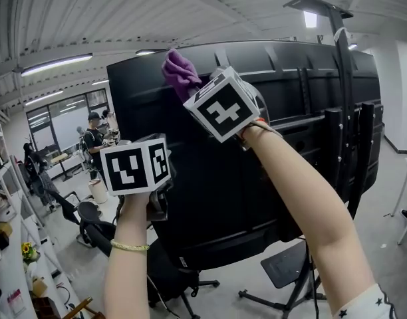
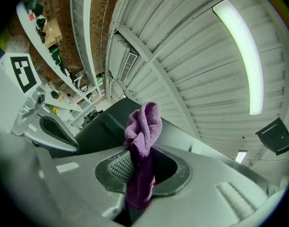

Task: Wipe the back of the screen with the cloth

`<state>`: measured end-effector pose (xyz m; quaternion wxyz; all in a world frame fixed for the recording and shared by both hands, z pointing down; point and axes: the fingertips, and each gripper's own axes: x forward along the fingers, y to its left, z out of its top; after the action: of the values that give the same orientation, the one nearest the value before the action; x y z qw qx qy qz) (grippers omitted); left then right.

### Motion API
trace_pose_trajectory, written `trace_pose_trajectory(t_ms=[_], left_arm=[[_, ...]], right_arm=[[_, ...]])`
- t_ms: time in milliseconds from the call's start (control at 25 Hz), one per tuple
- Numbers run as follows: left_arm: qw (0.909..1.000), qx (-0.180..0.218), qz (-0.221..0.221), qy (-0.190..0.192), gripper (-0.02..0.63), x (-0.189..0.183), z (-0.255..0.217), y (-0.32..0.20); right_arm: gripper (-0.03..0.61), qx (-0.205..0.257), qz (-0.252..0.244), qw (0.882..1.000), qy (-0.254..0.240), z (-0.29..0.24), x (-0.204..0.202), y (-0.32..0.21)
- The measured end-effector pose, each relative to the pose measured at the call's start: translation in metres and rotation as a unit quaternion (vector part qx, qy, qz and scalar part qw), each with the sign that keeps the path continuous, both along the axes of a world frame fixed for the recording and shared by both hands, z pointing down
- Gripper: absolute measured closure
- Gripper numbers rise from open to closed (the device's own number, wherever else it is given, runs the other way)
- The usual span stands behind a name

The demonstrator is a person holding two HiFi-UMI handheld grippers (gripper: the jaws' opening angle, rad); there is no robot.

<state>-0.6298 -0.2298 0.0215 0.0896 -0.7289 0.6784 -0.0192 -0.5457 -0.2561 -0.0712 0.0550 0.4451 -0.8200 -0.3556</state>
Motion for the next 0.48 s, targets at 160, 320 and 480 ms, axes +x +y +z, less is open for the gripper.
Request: trace_pose_trajectory(t_ms=[160,320,480], left_arm=[[0.9998,-0.005,0.016,0.005,0.606,0.019,0.032,0.015],[0.9991,-0.011,0.034,0.024,0.606,0.055,0.093,0.043],[0.9992,-0.019,0.012,0.035,0.606,0.095,0.162,0.081]], right_arm=[[0.509,-0.009,-0.009,1.0,-0.007,0.042,0.015,0.017],[0.509,-0.02,-0.039,0.999,-0.018,0.111,0.036,0.052],[0.509,-0.058,-0.076,0.995,-0.029,0.18,0.067,0.089]])
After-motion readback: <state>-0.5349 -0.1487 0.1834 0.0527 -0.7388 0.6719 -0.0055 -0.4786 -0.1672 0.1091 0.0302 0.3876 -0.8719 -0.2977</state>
